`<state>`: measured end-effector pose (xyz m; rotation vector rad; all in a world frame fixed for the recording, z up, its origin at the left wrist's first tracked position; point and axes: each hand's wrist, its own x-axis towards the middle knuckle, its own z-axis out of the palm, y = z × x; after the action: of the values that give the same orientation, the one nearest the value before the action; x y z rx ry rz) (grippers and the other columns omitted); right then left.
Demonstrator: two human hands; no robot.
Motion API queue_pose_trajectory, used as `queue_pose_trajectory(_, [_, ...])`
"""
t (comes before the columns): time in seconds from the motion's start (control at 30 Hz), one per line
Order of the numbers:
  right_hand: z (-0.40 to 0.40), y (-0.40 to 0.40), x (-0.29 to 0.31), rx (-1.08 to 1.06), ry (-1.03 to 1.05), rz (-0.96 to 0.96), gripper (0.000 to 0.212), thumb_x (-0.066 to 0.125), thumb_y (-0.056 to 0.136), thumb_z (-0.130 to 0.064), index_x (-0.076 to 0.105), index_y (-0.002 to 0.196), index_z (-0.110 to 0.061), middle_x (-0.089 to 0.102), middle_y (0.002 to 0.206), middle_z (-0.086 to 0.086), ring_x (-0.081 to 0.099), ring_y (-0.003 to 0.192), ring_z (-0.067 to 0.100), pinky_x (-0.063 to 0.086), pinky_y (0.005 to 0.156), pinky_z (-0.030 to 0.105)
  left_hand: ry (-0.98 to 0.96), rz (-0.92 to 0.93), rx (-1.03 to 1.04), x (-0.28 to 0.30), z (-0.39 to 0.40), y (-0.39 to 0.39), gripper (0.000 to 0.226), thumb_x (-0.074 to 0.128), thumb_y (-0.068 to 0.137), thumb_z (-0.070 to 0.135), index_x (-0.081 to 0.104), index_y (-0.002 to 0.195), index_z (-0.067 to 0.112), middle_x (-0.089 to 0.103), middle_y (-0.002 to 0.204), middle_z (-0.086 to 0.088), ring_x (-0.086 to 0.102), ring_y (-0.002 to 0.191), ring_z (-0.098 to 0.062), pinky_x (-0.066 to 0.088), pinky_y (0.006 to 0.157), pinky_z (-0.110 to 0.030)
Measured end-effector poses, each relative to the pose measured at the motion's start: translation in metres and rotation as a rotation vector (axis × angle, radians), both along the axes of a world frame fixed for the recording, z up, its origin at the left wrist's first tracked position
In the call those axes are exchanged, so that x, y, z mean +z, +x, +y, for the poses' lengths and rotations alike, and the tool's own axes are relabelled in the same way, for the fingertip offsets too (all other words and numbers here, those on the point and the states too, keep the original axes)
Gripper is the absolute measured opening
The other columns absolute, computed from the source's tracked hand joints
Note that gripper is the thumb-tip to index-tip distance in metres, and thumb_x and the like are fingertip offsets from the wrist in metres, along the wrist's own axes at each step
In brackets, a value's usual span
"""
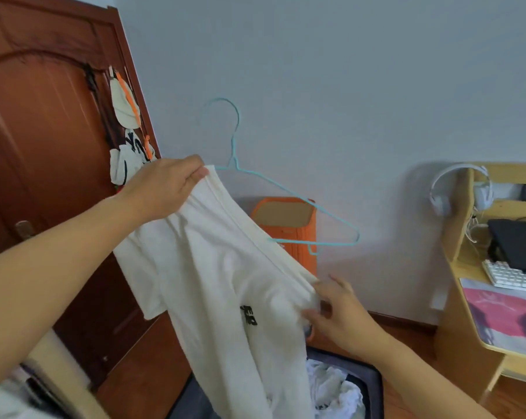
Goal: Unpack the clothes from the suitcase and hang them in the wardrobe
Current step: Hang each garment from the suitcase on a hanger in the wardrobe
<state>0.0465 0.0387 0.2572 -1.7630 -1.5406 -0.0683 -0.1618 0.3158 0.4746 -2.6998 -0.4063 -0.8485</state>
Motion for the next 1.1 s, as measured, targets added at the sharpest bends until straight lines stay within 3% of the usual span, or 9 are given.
queue_pose_trajectory(0.07, [-0.02, 0.026, 0.002, -0.029, 0.02, -0.295, 0.039, 0.061, 0.081, -0.011, 0.057, 0.113, -0.033, 0.064, 0.114, -0.019, 0.058, 0.112, -0.002, 0.027, 0.117, 0.046, 0.123, 0.062, 0.011, -0.012, 0.013, -0.018, 0.049, 0.017, 0.106, 0.052, 0.047, 0.093, 0.015, 0.062, 0.07, -0.009, 0.062, 0.062, -0.038, 0.052, 0.057, -0.046])
queue_pose_trajectory(0.2, [-0.034, 0.06, 0.038, 0.002, -0.046, -0.561, 0.05, 0.04, 0.076, -0.004, 0.067, 0.116, -0.015, 0.068, 0.118, -0.001, 0.061, 0.113, 0.02, 0.054, 0.09, 0.034, 0.231, 0.025, -0.155, -0.032, 0.015, -0.023, 0.026, 0.031, 0.104, 0.036, 0.038, 0.088, 0.017, 0.054, 0.055, -0.012, 0.054, 0.043, -0.038, 0.043, 0.041, -0.035])
queue_pose_trajectory(0.27, [-0.034, 0.07, 0.045, -0.037, -0.059, -0.564, 0.054, 0.038, 0.072, -0.002, 0.068, 0.116, -0.014, 0.068, 0.118, 0.001, 0.059, 0.112, 0.019, 0.057, 0.08, 0.03, 0.101, -0.058, -0.201, -0.036, 0.012, -0.017, 0.023, 0.034, 0.103, 0.037, 0.038, 0.088, 0.019, 0.052, 0.056, -0.012, 0.054, 0.047, -0.038, 0.037, 0.048, -0.034])
queue_pose_trajectory(0.4, [-0.025, 0.078, 0.033, -0.063, 0.002, -0.47, 0.068, 0.045, 0.063, 0.02, 0.068, 0.121, -0.008, 0.064, 0.129, 0.005, 0.057, 0.124, 0.023, 0.043, 0.106, 0.024, -0.307, -0.191, -0.251, -0.046, 0.006, -0.007, 0.038, 0.033, 0.103, 0.048, 0.044, 0.085, 0.017, 0.046, 0.064, -0.008, 0.048, 0.062, -0.028, 0.039, 0.061, -0.037])
queue_pose_trajectory(0.57, [-0.042, 0.075, 0.04, -0.053, 0.103, -0.587, 0.054, 0.035, 0.077, 0.012, 0.07, 0.114, -0.005, 0.068, 0.115, 0.008, 0.063, 0.114, 0.03, 0.055, 0.089, 0.043, -0.368, -0.163, -0.26, -0.061, 0.013, -0.016, 0.032, 0.033, 0.101, 0.051, 0.035, 0.079, 0.027, 0.041, 0.057, 0.006, 0.042, 0.053, -0.007, 0.032, 0.052, -0.021])
queue_pose_trajectory(0.7, [-0.049, 0.071, 0.06, -0.005, 0.115, -0.68, 0.042, 0.043, 0.077, 0.015, 0.071, 0.101, -0.003, 0.068, 0.098, 0.008, 0.065, 0.095, 0.034, 0.056, 0.075, 0.042, 0.153, 0.008, -0.213, -0.074, 0.033, -0.027, 0.019, 0.035, 0.102, 0.037, 0.041, 0.088, 0.026, 0.06, 0.063, -0.005, 0.061, 0.053, -0.034, 0.045, 0.045, -0.035])
queue_pose_trajectory(0.8, [-0.04, 0.067, 0.077, -0.025, 0.168, -0.654, 0.03, 0.04, 0.078, 0.008, 0.067, 0.085, -0.004, 0.06, 0.082, 0.007, 0.059, 0.078, 0.034, 0.05, 0.063, 0.042, 0.394, 0.084, -0.212, -0.09, 0.041, -0.023, 0.036, 0.031, 0.11, 0.033, 0.055, 0.09, 0.016, 0.065, 0.069, -0.006, 0.066, 0.055, -0.031, 0.044, 0.04, -0.035])
queue_pose_trajectory(0.97, [0.004, 0.031, 0.102, -0.066, 0.178, -0.203, 0.023, 0.063, 0.092, -0.007, 0.061, 0.115, -0.008, 0.055, 0.121, 0.007, 0.055, 0.114, 0.02, 0.044, 0.097, 0.026, 0.163, -0.122, -0.157, -0.091, 0.001, -0.001, 0.028, 0.036, 0.106, 0.04, 0.044, 0.087, 0.021, 0.061, 0.064, -0.007, 0.064, 0.055, -0.035, 0.046, 0.04, -0.039])
queue_pose_trajectory(1.1, [0.013, 0.029, 0.092, -0.247, -0.316, -0.304, 0.027, 0.036, 0.105, -0.043, 0.046, 0.096, -0.019, 0.064, 0.088, 0.015, 0.06, 0.087, 0.04, 0.045, 0.071, 0.042, -0.004, -0.213, -0.086, -0.082, -0.028, 0.005, 0.04, 0.037, 0.103, 0.044, 0.053, 0.086, 0.013, 0.061, 0.068, -0.006, 0.063, 0.063, -0.037, 0.044, 0.049, -0.036])
